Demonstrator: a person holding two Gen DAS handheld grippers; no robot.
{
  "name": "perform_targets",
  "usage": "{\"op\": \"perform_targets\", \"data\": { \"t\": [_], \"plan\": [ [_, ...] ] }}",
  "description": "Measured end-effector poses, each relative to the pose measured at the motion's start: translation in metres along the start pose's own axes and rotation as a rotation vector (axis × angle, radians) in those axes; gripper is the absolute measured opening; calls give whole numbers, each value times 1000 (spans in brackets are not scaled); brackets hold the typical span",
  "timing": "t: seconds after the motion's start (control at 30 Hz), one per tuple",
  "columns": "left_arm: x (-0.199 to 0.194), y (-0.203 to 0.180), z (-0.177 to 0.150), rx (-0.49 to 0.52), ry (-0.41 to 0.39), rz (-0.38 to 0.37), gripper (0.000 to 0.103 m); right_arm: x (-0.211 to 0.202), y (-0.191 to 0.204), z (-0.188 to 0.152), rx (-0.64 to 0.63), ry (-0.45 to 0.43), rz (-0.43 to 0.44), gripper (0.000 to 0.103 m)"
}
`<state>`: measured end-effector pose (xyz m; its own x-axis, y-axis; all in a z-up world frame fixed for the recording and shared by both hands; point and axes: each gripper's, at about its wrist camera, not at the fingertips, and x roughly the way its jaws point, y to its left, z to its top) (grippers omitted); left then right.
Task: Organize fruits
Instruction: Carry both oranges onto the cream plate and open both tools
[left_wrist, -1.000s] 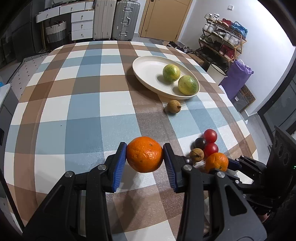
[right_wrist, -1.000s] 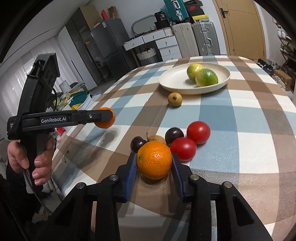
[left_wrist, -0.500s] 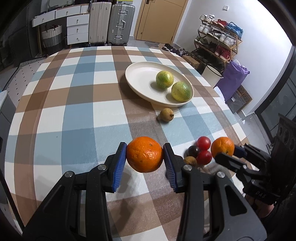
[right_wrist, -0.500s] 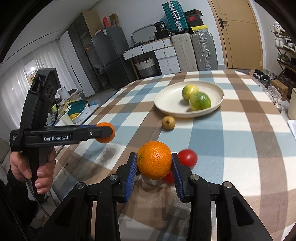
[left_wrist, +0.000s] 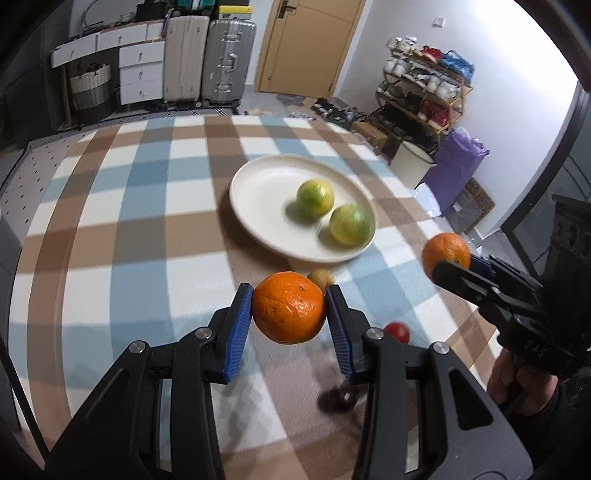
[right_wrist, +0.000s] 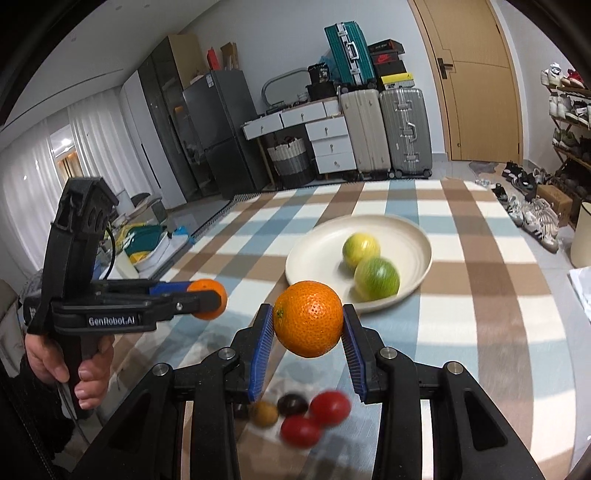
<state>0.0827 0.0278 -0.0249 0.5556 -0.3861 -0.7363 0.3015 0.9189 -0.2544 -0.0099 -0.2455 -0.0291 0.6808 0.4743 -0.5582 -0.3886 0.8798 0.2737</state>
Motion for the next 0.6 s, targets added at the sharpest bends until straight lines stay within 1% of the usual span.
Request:
{"op": "perform_targets", "data": {
  "t": [0.2,0.43,0.6],
  "plan": [
    [10,-5,32,18,-18,-4,37,9,-10,28,-12,-24,-1,37],
    [30,-10,67,37,-15,-7,37,24,-20,58,-35,-31,-1,37],
    [45,-11,87,44,-13,-1,37,35,-31,75,-23,-29,1,37]
  ]
}}
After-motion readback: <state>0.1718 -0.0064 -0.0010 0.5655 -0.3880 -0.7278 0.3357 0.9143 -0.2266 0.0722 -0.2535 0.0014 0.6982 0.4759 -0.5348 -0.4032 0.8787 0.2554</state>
